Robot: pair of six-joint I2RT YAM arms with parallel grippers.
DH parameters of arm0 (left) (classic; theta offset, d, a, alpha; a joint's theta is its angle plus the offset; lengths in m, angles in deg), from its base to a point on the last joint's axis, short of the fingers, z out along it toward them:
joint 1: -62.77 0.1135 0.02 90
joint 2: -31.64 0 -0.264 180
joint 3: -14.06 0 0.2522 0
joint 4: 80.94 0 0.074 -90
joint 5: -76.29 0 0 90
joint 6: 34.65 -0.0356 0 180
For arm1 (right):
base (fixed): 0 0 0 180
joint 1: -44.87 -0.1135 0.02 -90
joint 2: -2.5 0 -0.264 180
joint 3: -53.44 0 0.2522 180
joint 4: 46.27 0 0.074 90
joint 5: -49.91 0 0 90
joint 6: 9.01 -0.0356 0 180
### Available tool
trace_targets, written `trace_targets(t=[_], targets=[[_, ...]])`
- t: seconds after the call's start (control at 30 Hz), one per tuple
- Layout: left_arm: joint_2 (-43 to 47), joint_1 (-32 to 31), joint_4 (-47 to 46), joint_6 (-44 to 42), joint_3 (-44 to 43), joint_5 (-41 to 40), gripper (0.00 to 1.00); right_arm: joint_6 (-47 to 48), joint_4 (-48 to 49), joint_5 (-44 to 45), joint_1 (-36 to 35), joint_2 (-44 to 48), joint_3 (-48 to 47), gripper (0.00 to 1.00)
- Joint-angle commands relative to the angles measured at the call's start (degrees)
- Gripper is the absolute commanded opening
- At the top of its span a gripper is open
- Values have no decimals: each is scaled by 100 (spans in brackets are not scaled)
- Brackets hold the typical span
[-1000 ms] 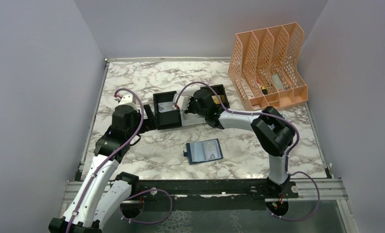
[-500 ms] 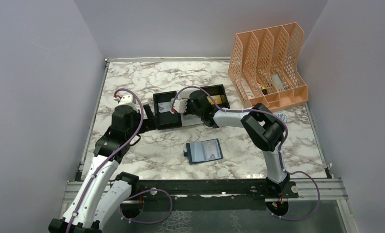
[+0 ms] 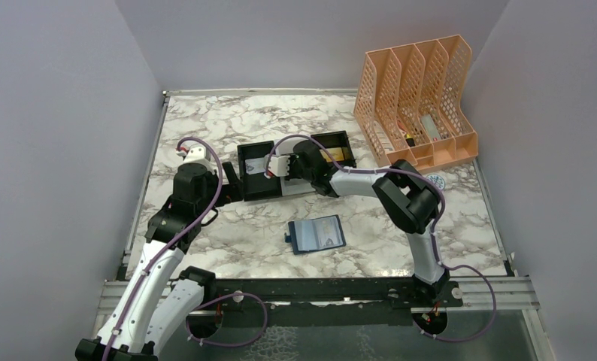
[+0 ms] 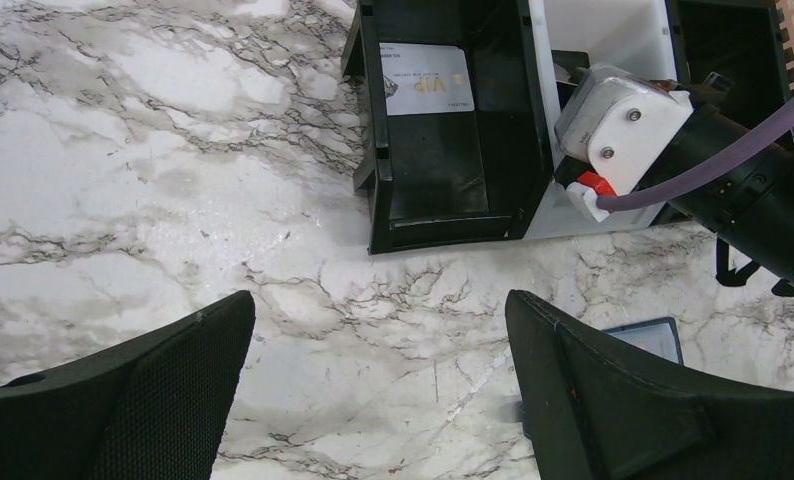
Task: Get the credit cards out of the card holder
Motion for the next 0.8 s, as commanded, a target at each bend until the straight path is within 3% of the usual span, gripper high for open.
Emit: trace_targets(t=[0.0,0.17,0.47,0.77], targets=[[47,30,-32,-73,36,56,99,115,135,-175,46,-205,-179,4],[41,26,-26,-82,36,74,99,142,5,-274,52,-267,-228,11],[12,26,-49,-117,36,186,99,-115,-44,-404,68,41,-115,35],[18,26,-50,-126,44,224,99,-266,-350,-591,109,152,-252,43]])
